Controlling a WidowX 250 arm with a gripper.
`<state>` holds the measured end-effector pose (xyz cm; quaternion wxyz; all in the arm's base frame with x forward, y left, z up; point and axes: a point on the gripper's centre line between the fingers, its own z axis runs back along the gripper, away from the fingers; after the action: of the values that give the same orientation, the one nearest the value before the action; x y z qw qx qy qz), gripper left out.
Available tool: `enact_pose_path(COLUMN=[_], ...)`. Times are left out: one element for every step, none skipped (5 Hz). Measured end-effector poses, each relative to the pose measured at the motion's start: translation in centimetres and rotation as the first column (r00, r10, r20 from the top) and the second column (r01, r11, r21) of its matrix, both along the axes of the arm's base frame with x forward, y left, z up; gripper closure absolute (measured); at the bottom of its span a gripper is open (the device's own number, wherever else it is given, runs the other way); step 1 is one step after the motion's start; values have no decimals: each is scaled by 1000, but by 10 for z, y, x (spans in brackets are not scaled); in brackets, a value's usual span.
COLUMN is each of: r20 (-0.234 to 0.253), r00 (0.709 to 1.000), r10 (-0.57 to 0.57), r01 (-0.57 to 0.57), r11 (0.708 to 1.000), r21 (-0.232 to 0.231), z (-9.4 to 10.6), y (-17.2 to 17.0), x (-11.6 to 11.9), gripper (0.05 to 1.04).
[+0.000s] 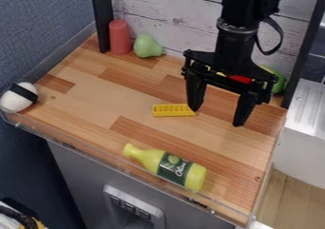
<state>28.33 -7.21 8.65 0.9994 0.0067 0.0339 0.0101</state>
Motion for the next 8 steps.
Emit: enact_pose_path(r20=[-22,-17,-16,-23,-14,-12,-21,-27], r00=[995,957,875,734,626,607,670,782], r10=[97,291,484,678,780,795,742,623], r01=[-97,-291,-484,-678,-779,-794,-742,-622], r11=[995,957,875,735,626,607,670,782], r21=[7,11,12,22,25,25,21,17], z=[-3,-2,-2,-7,-10,-17,-22,-25], y=[4,27,52,77,96,105,106,104], x=[7,23,36,40,46,58,67,67], gripper=[88,88,86,85,85,86,89,86])
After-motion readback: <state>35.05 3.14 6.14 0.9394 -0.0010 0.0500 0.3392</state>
